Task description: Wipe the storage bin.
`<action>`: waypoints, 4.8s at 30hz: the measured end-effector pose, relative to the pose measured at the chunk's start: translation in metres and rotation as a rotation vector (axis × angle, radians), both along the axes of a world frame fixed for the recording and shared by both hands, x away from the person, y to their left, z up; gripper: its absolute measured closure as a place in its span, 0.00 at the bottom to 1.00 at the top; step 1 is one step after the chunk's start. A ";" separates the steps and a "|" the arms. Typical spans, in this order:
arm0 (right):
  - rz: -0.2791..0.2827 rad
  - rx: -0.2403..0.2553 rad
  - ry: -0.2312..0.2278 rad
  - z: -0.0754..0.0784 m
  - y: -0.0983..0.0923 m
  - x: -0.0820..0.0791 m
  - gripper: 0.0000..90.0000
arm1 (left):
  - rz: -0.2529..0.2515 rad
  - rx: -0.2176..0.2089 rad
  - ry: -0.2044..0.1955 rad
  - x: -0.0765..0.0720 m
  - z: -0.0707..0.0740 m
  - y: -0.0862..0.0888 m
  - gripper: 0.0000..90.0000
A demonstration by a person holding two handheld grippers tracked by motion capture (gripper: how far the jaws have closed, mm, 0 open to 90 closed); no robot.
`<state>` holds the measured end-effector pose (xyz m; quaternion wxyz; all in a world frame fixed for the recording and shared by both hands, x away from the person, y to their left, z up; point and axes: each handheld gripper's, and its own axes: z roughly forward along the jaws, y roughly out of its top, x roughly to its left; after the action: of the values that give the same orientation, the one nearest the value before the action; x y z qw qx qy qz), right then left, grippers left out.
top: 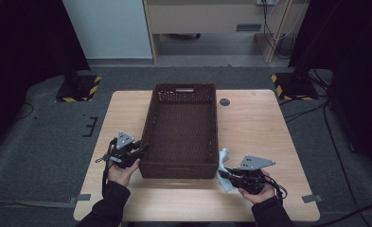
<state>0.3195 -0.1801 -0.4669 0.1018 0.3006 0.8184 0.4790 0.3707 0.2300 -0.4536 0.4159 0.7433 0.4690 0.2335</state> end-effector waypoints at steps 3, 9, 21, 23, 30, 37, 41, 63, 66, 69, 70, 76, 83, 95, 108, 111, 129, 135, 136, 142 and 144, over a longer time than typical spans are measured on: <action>-0.008 -0.042 0.039 -0.009 0.001 0.004 0.93 | -0.003 -0.004 -0.001 0.000 0.000 0.000 0.75; -0.007 -0.122 0.122 -0.034 0.014 0.009 0.93 | -0.008 -0.007 -0.010 0.000 -0.001 0.001 0.75; -0.020 0.042 -0.021 0.008 -0.002 -0.010 0.92 | -0.011 -0.008 -0.009 0.000 -0.001 0.001 0.73; -0.017 0.017 0.004 0.001 0.001 -0.009 0.92 | -0.012 -0.008 -0.009 0.000 -0.001 0.001 0.73; -0.040 -0.100 0.128 -0.029 0.009 0.003 0.93 | -0.017 -0.015 -0.003 0.001 -0.002 0.002 0.71; -0.093 -0.092 0.119 -0.024 -0.004 0.008 0.92 | -0.019 -0.017 -0.005 0.001 -0.002 0.002 0.71; -0.203 -0.047 0.076 -0.013 -0.035 0.011 0.92 | -0.022 -0.022 -0.002 0.001 -0.002 0.003 0.71; -0.502 -0.134 0.117 -0.030 -0.116 0.036 0.87 | -0.032 -0.032 0.002 0.002 -0.003 0.004 0.69; -0.517 -0.149 0.138 -0.035 -0.119 0.039 0.83 | -0.032 -0.031 0.001 0.002 -0.003 0.004 0.69; -0.531 -0.142 0.120 -0.034 -0.119 0.039 0.75 | -0.032 -0.031 0.001 0.002 -0.003 0.004 0.69; -0.541 -0.138 0.113 -0.033 -0.119 0.039 0.71 | -0.032 -0.031 0.001 0.002 -0.003 0.004 0.69; -0.572 -0.103 0.062 -0.024 -0.121 0.038 0.64 | -0.038 -0.037 0.002 0.002 -0.003 0.005 0.69; -0.567 -0.056 -0.032 0.002 -0.113 0.038 0.61 | -0.048 -0.033 -0.001 0.002 -0.003 0.004 0.73; -0.382 0.008 -0.064 0.034 -0.045 0.046 0.59 | -0.050 -0.039 0.002 0.002 -0.002 0.004 0.73; -0.304 0.012 -0.054 0.048 0.006 0.072 0.59 | -0.045 -0.033 0.010 0.003 -0.002 0.004 0.75; -0.298 0.024 -0.073 0.054 0.017 0.077 0.59 | -0.045 -0.035 0.012 0.003 -0.002 0.004 0.75; -0.334 -0.022 -0.016 0.026 0.045 0.109 0.58 | -0.066 -0.044 0.024 0.006 -0.001 0.011 0.77; -0.346 -0.067 -0.012 0.019 0.048 0.113 0.59 | -0.078 -0.051 0.019 0.008 -0.001 0.014 0.77; -0.352 -0.058 -0.012 0.018 0.048 0.114 0.59 | -0.078 -0.054 0.014 0.008 -0.001 0.015 0.76; -0.368 -0.031 -0.005 0.016 0.047 0.113 0.62 | -0.067 -0.089 -0.007 0.005 -0.004 0.019 0.66; -0.371 -0.038 -0.006 0.016 0.048 0.111 0.62 | -0.068 -0.086 -0.007 0.003 -0.003 0.020 0.62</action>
<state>0.4309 -0.1318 -0.4508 0.1964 0.4429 0.7575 0.4375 0.3733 0.2496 -0.4562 0.4567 0.7396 0.4515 0.2015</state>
